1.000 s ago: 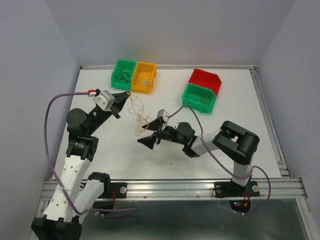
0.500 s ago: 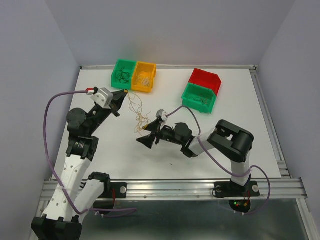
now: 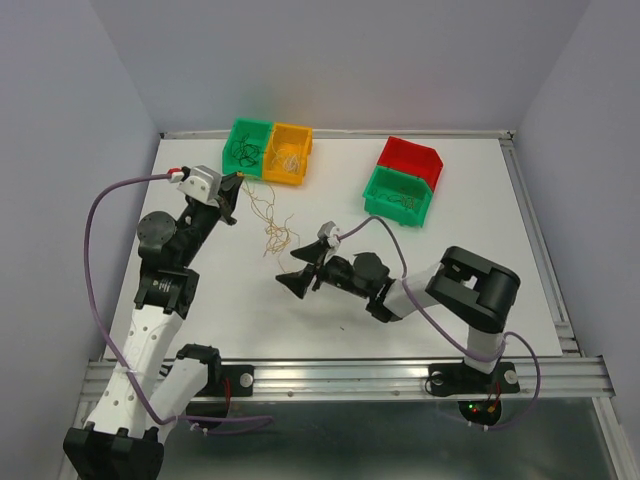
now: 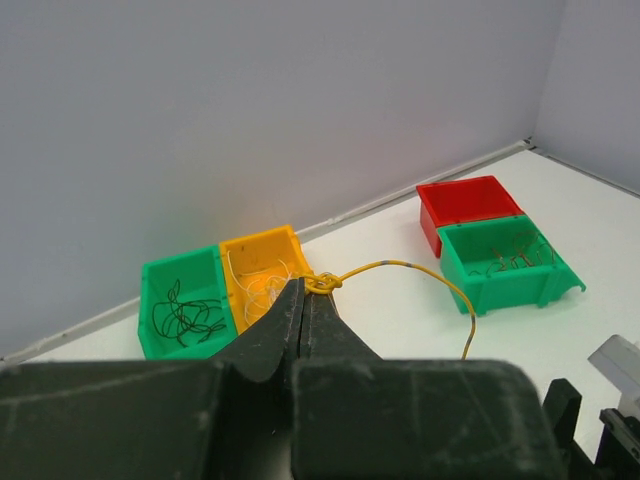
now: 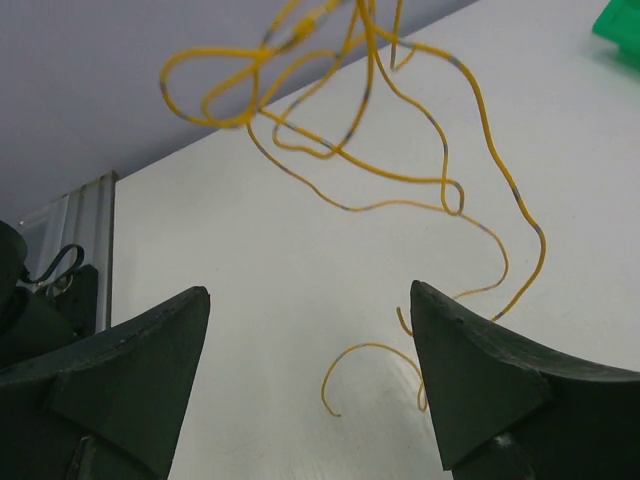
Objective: Untangle the cables
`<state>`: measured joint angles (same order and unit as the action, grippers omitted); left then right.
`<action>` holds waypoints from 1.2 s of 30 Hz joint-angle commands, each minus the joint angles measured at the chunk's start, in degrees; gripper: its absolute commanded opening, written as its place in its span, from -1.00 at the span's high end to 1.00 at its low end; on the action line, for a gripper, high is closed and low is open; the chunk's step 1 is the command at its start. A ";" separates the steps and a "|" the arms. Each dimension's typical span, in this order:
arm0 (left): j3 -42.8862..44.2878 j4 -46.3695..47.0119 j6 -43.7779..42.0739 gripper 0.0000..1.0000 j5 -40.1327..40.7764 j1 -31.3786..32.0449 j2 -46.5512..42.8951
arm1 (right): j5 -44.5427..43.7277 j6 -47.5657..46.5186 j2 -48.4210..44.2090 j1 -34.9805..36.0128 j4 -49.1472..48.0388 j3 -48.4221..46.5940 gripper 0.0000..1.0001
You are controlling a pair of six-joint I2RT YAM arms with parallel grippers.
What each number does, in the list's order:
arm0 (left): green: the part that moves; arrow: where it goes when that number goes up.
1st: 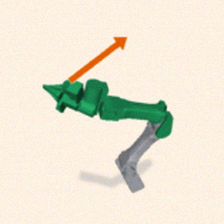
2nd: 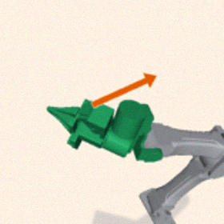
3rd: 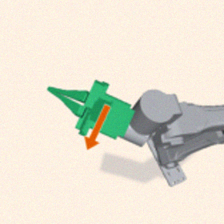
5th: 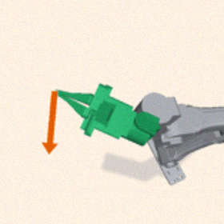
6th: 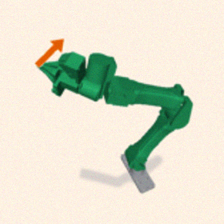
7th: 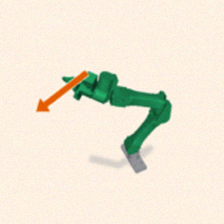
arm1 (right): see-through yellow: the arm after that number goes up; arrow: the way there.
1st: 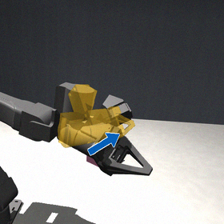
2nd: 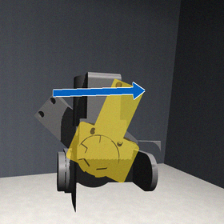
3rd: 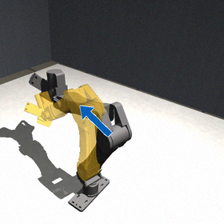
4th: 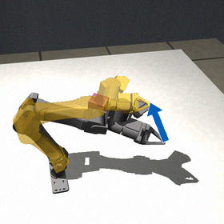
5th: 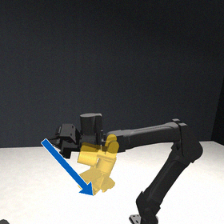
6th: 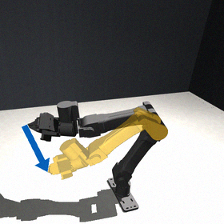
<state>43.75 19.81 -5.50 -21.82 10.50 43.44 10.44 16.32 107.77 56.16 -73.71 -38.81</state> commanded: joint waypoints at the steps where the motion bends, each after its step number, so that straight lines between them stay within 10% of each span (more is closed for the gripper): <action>1: 2.40 2.60 0.31 1.00 1.43 0.22 -0.81 | -9.72 -5.58 -6.33 1.41 -15.42 0.48 -0.71; 36: 2.31 2.07 0.05 1.00 2.92 0.22 -1.87 | -46.91 -12.80 1.75 13.18 0.85 -14.72 -0.60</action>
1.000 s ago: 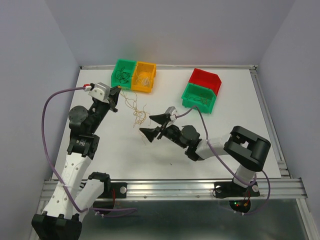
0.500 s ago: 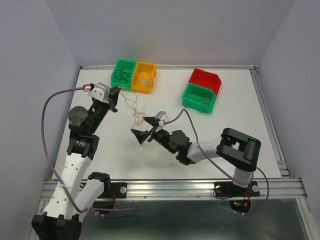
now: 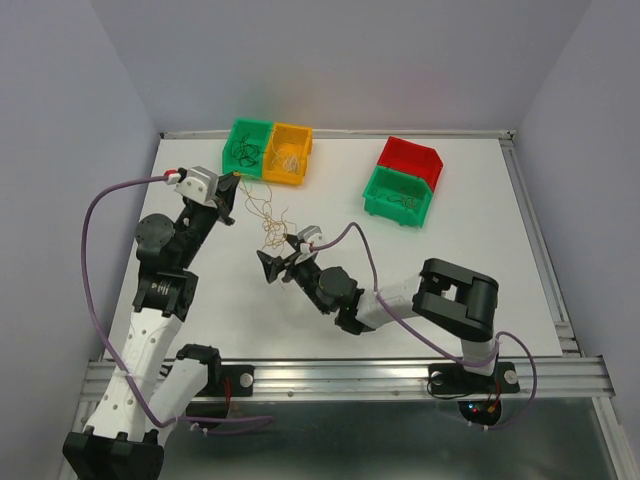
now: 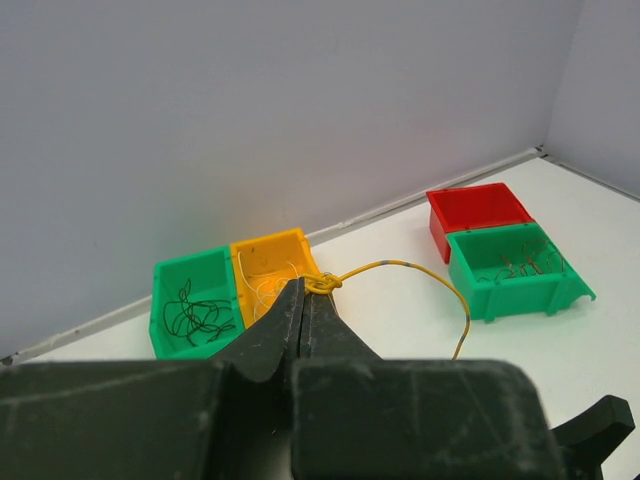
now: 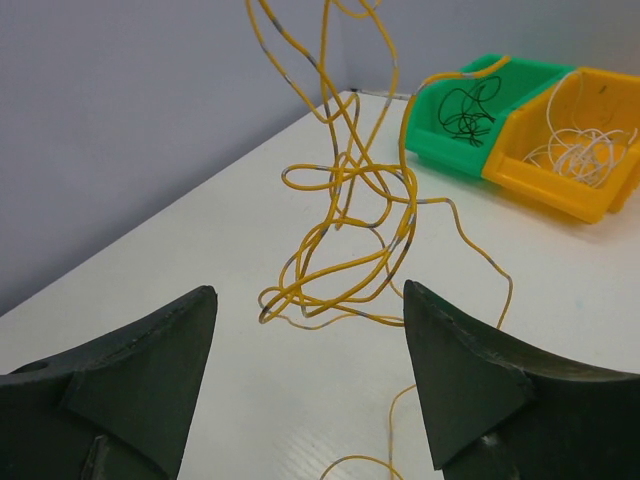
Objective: Untangle the cables
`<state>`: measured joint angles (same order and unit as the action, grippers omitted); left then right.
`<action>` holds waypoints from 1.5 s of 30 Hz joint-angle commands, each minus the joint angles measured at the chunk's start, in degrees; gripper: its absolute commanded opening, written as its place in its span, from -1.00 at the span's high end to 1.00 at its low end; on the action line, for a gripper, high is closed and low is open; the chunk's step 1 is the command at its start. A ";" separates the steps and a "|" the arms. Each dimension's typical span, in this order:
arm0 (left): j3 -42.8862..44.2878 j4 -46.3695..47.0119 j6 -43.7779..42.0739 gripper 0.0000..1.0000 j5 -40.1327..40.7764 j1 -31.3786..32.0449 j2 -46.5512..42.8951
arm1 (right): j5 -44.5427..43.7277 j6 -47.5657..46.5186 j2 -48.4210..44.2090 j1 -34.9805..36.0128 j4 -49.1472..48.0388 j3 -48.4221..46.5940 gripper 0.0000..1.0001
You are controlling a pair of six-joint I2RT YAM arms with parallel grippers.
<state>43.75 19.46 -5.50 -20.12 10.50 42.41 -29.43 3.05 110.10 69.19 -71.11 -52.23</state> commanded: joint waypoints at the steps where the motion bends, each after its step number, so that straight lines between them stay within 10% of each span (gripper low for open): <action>1: 2.40 2.42 -0.21 1.00 1.57 0.22 -0.75 | -7.65 0.38 -1.20 0.16 -1.75 -0.60 -0.60; 37: 2.75 2.25 -0.13 1.00 4.12 0.22 0.83 | -10.56 1.79 5.47 1.56 6.07 -9.64 -0.55; 45: 2.84 1.98 -0.13 1.00 4.12 0.22 1.00 | -9.77 2.84 6.96 -0.37 6.95 -11.32 -0.24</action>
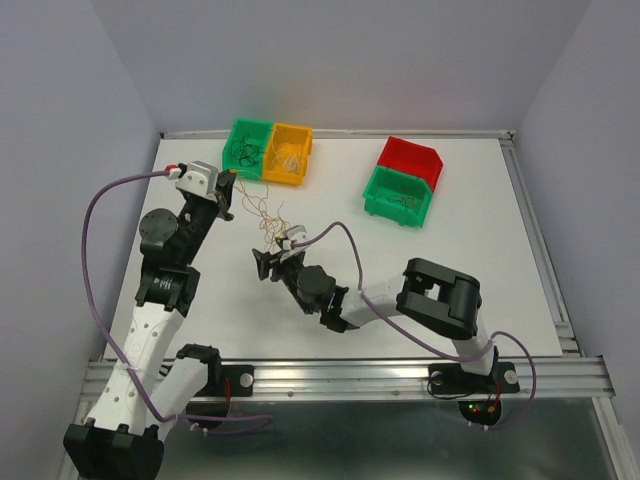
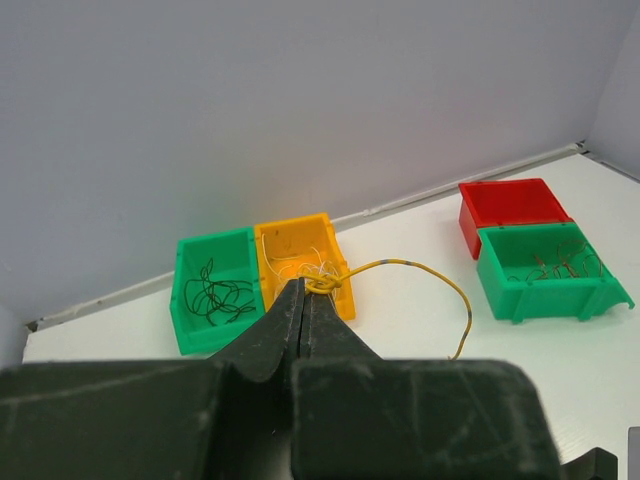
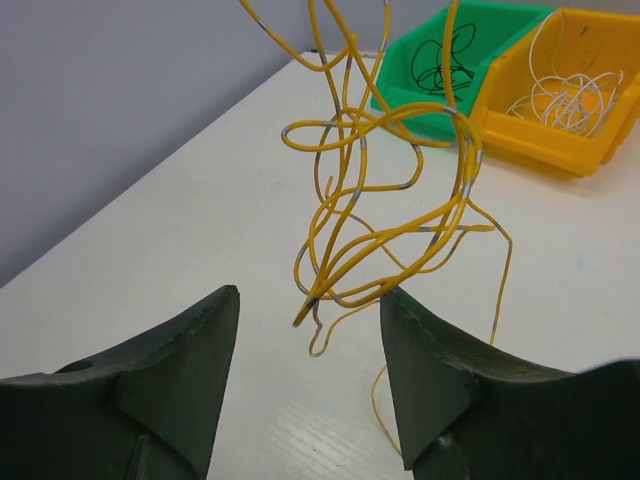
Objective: Untangle the cables
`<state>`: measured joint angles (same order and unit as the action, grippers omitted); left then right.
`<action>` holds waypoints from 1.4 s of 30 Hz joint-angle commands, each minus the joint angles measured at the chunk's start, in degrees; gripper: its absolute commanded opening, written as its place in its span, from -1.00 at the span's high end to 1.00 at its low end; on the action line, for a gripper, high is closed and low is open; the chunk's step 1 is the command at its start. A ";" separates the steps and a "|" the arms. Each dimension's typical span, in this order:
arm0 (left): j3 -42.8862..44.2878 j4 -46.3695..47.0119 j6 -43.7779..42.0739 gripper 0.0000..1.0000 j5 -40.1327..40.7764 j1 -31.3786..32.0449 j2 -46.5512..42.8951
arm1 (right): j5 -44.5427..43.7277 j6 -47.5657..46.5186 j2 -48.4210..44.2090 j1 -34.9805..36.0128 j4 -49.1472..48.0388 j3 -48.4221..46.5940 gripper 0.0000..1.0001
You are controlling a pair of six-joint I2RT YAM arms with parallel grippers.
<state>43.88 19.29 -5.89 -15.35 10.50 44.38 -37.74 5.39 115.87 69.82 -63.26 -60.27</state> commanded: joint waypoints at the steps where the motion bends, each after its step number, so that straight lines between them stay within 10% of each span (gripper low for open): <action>1: 2.70 2.24 0.18 1.00 -0.64 0.13 -0.96 | -1.29 0.50 1.28 -1.18 -0.90 -3.36 -0.16; 7: 2.88 2.94 -0.17 1.00 2.69 0.13 0.44 | 0.03 1.12 -1.34 -1.36 -0.90 -0.91 0.99; 24: 4.99 7.96 7.28 1.00 16.42 -16.38 8.96 | -19.21 -1.17 -46.32 -6.97 1.20 39.84 0.99; 35: 6.31 8.83 12.48 1.00 8.33 -27.64 13.89 | -26.52 2.77 -90.87 -12.61 33.98 46.91 0.99; 42: 2.62 12.70 12.75 1.00 -5.81 -27.47 11.34 | -19.83 3.84 -79.95 -12.69 36.90 40.51 0.99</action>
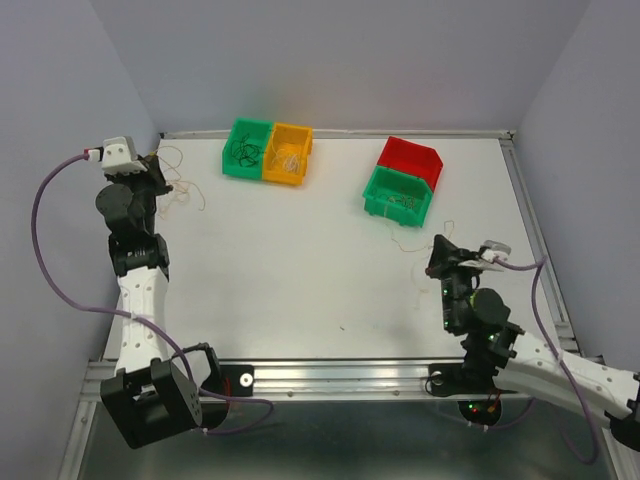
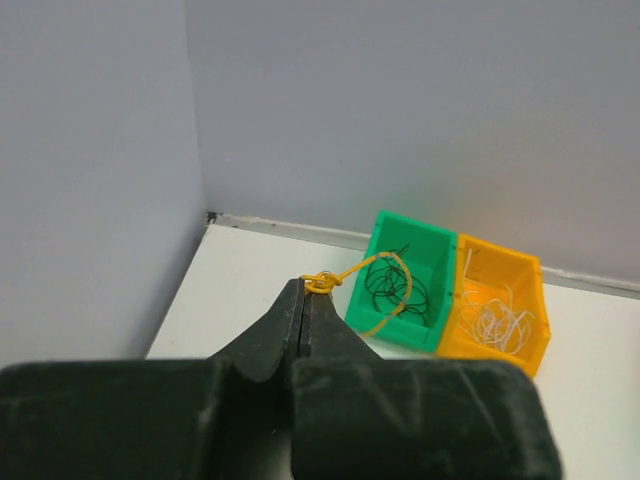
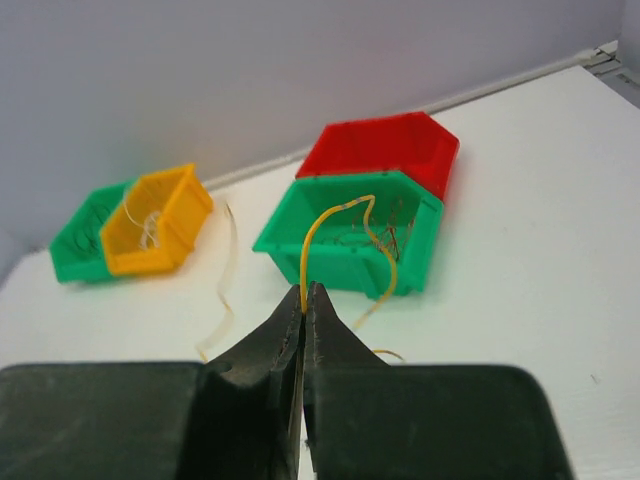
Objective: Untangle the cables
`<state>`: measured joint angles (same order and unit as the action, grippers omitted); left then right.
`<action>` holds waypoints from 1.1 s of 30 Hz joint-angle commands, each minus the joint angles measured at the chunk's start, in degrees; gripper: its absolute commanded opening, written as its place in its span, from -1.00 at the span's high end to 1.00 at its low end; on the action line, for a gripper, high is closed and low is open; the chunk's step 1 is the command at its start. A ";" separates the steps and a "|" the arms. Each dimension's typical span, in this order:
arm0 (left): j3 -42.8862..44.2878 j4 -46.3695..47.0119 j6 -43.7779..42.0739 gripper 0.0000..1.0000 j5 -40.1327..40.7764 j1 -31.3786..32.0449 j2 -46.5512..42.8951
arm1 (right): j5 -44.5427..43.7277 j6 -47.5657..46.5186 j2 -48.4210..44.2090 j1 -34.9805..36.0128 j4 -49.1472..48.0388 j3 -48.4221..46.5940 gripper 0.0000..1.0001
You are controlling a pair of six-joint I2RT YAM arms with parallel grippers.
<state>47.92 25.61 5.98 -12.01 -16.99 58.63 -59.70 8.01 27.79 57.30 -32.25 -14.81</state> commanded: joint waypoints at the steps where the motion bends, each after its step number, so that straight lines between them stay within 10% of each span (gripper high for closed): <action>1: -1.78 6.65 1.05 1.00 -10.82 0.29 -3.34 | 2.92 1.22 14.25 -0.43 6.06 -6.88 0.99; 16: -7.23 10.25 -1.75 1.00 -12.50 5.04 -5.98 | 36.92 2.10 40.31 -25.38 13.61 -42.03 0.99; 33: -9.60 10.78 -7.38 1.00 -10.93 10.75 -7.83 | 55.75 12.20 68.96 -48.32 16.17 -72.46 0.99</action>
<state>38.94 32.16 0.69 -23.86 -7.18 52.23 -7.88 17.58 92.58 11.46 -15.77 -81.76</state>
